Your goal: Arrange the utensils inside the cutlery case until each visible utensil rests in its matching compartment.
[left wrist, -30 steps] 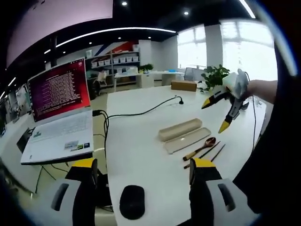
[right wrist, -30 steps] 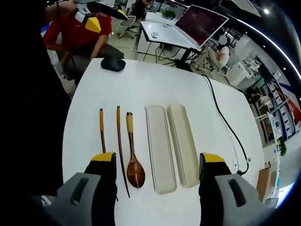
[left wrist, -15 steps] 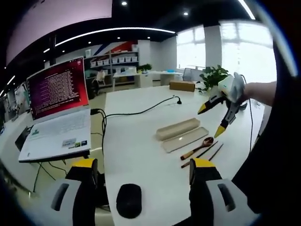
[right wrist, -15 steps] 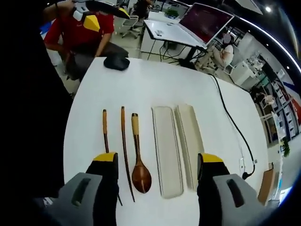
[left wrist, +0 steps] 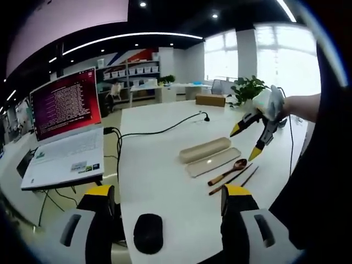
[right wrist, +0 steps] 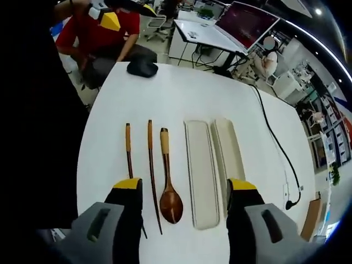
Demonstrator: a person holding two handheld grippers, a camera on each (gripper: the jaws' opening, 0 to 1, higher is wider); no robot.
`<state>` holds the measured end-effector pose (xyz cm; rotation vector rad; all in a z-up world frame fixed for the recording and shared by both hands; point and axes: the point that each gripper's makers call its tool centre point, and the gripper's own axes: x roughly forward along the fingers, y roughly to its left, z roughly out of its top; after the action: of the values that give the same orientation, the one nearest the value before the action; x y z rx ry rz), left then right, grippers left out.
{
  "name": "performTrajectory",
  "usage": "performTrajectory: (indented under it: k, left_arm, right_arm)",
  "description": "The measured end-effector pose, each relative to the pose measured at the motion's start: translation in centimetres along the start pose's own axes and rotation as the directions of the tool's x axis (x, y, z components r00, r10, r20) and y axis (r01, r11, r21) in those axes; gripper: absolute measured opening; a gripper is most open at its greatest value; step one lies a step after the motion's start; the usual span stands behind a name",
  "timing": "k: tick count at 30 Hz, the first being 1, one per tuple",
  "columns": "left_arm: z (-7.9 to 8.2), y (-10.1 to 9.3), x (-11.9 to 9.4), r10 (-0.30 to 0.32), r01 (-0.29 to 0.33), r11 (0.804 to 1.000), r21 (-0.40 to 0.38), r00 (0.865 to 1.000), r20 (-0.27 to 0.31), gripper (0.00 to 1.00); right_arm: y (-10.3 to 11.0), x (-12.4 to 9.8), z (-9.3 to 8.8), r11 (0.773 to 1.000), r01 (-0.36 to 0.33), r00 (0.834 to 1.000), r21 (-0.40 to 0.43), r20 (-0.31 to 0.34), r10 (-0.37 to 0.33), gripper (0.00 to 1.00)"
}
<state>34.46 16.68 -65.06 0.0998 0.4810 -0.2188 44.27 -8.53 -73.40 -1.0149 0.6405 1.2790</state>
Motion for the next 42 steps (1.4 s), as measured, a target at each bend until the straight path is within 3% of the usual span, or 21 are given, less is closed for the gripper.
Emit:
performTrajectory:
  k: [15,25,42]
  left_arm:
    - [-0.7,-0.8,0.4,-0.017,0.017,1.000,0.001,1.000,-0.021,0.81]
    - [-0.5,-1.1,0.8,-0.020,0.021,1.000,0.022,0.999,-0.029,0.81]
    - [0.1,-2.1,1.8,-0.036,0.037,0.999,0.022,0.999,-0.031,0.80]
  right_arm:
    - [0.8,0.5,-0.7,1.000,-0.022,0.999,-0.003,-0.024,0.022,0.59]
    - [1.3,0.7,-0.6,0.999,-0.047,0.999,-0.012,-0.008,0.047,0.59]
    - [1.9,0.5,-2.2,0.996,-0.085,0.996,0.011,-0.022,0.085,0.58]
